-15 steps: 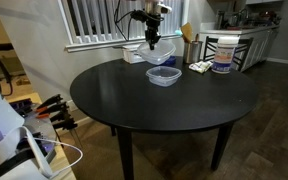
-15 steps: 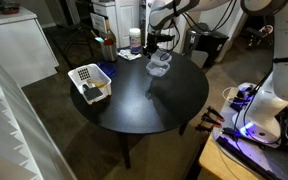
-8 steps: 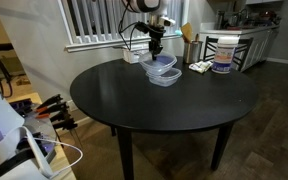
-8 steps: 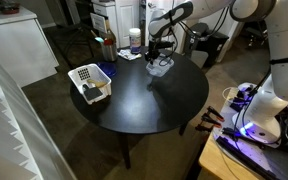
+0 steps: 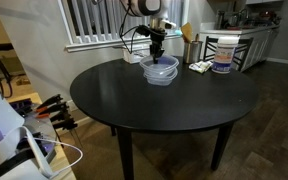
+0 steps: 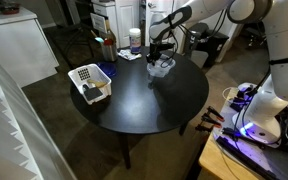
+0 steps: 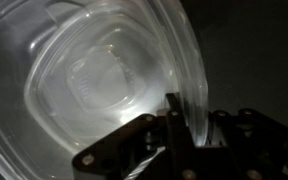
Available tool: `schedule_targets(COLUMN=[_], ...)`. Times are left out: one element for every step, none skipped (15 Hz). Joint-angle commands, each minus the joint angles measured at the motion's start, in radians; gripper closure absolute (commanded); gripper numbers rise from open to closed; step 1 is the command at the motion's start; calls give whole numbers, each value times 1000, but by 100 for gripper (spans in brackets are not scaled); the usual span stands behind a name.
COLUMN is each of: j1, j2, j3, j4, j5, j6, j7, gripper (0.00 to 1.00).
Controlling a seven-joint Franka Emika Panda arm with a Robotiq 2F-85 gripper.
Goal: Pile up the boxes
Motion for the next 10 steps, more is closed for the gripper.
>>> schedule_targets(j1=[23, 29, 34, 40, 47, 54, 62, 69, 77, 85], j2=[-27, -30, -31, -32, -34, -32, -32, -31, -31, -31], j3=[-5, -5, -3, 1, 4, 11, 17, 24, 28, 32], j4=[-31, -32, -32, -31, -33, -30, -32, -34, -36, -39], j5=[-51, -64, -77, -91, -108, -123, -137, -153, -168, -183], j6=[26, 26, 22, 3, -4, -23, -35, -48, -60, -69], j7=[14, 12, 8, -7, -15, -31, -42, -58, -70, -77], gripper=[99, 99, 99, 99, 99, 99, 99, 99, 99, 99])
